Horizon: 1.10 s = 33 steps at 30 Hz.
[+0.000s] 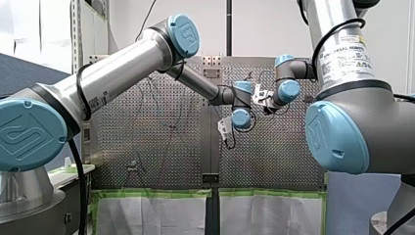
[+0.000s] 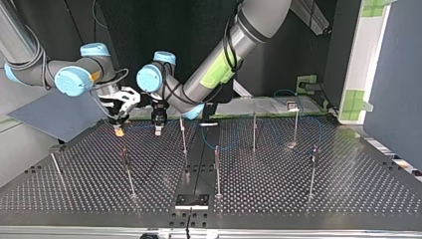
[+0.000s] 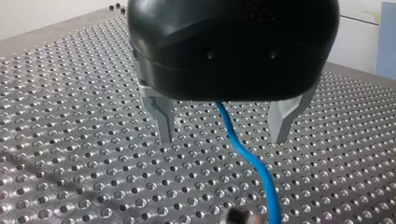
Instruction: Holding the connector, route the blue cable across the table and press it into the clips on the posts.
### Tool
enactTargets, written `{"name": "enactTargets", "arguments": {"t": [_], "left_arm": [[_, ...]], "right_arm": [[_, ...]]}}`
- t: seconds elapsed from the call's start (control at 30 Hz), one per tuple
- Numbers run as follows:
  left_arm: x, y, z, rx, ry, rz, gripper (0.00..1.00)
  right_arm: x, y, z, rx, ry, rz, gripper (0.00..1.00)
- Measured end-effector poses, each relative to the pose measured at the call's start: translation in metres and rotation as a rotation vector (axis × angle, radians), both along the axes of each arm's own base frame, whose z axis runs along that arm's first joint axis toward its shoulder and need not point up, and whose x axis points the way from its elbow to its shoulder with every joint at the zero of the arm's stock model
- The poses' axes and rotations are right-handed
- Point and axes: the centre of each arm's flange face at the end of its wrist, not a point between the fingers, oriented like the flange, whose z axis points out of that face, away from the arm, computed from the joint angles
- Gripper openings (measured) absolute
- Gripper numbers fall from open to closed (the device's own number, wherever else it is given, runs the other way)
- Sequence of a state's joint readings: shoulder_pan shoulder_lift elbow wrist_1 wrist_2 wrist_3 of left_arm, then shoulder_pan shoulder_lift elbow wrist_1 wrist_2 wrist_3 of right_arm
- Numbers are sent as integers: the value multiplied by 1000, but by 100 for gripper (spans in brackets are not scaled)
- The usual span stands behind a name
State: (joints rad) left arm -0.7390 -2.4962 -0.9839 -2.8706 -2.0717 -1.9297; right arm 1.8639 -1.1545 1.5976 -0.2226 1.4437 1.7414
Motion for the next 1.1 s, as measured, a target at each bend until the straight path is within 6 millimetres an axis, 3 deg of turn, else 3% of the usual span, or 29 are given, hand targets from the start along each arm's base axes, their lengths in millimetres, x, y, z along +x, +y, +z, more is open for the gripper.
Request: {"name": "enactTargets", "arguments": {"t": [0.1, 0.13, 0.17, 0.2, 0.27, 0.3, 0.37, 0.4, 0.43, 0.73, 1.1], "left_arm": [[-1, 1, -1, 7, 6, 13, 93], [-2, 2, -2, 9, 8, 19, 73], [-2, 3, -2, 11, 9, 22, 62], [-2, 3, -3, 13, 10, 25, 62], [-3, 4, -3, 16, 11, 28, 33], [-3, 4, -4, 17, 11, 28, 33], [-4, 3, -4, 20, 12, 27, 7], [-4, 3, -4, 20, 12, 27, 7], [-4, 3, -4, 20, 12, 27, 0], [-8, 5, 6, 27, 21, 39, 0], [-29, 8, 60, 31, 20, 60, 0]], "right_arm": [[-1, 0, 0, 0, 0, -1, 0], [-1, 0, 0, 0, 0, -1, 0], [-1, 0, 0, 0, 0, -1, 0], [-1, 0, 0, 0, 0, -1, 0], [-1, 0, 0, 0, 0, -1, 0], [-1, 0, 0, 0, 0, -1, 0], [0, 0, 0, 0, 0, -1, 0], [0, 0, 0, 0, 0, -1, 0], [0, 0, 0, -1, 0, -1, 0], [0, 2, 14, -24, -8, 0, 0], [-1, 14, 79, -111, -68, 40, 0]]}}
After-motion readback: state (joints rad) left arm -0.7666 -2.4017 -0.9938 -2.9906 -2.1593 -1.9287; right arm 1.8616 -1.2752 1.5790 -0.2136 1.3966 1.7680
